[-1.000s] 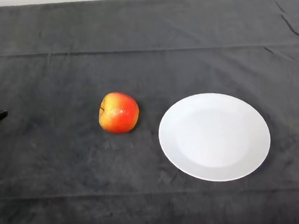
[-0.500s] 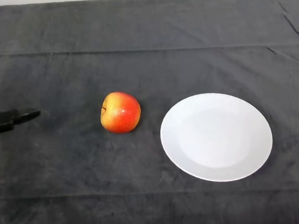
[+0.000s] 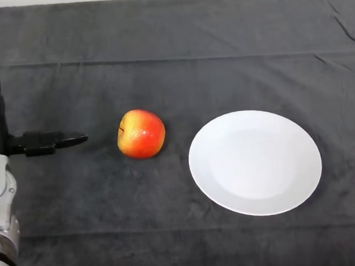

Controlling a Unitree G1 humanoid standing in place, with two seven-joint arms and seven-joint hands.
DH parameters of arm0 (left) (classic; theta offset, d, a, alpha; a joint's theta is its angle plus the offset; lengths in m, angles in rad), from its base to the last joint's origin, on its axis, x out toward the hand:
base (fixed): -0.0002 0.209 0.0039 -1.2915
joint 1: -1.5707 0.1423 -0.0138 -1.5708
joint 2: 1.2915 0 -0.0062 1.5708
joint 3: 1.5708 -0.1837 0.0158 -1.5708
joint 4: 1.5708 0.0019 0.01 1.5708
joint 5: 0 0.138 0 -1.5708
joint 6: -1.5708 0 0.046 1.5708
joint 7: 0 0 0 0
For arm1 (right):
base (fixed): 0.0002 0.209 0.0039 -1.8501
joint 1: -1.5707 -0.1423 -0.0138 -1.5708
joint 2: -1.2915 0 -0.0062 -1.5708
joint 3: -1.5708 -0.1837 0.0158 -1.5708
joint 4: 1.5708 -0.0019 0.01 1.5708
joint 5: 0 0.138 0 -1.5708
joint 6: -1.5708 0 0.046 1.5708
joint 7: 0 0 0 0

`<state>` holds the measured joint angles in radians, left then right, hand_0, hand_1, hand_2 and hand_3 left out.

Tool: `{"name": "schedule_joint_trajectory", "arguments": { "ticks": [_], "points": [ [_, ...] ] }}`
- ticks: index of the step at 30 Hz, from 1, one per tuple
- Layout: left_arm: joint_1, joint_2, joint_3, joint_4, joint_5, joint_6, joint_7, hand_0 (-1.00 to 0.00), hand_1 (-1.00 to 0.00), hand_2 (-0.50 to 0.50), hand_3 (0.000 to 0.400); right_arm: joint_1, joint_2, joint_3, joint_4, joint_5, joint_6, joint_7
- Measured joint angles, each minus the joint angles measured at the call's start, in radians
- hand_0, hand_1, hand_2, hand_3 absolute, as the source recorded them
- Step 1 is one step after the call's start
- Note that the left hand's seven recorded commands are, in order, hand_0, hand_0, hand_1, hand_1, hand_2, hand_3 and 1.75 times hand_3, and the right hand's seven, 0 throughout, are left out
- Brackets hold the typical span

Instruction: Move the apple to the plate

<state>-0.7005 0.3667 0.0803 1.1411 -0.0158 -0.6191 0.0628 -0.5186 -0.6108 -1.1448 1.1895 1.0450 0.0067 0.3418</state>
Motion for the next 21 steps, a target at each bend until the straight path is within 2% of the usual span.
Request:
{"name": "schedule_joint_trajectory", "arguments": {
  "ticks": [11,21],
  "points": [
    [0.000,-0.057,-0.073,-0.006,0.046,-0.002,-0.010,0.00,0.00,0.00,0.000,0.000,0.000,-0.0001,0.000,0.0000,0.000,0.0000],
    [0.000,-0.092,-0.157,-0.083,0.100,-0.001,-0.028,0.00,0.00,0.00,0.000,0.000,0.000,0.0002,0.000,-0.0001,0.000,0.0000]
  ]
}}
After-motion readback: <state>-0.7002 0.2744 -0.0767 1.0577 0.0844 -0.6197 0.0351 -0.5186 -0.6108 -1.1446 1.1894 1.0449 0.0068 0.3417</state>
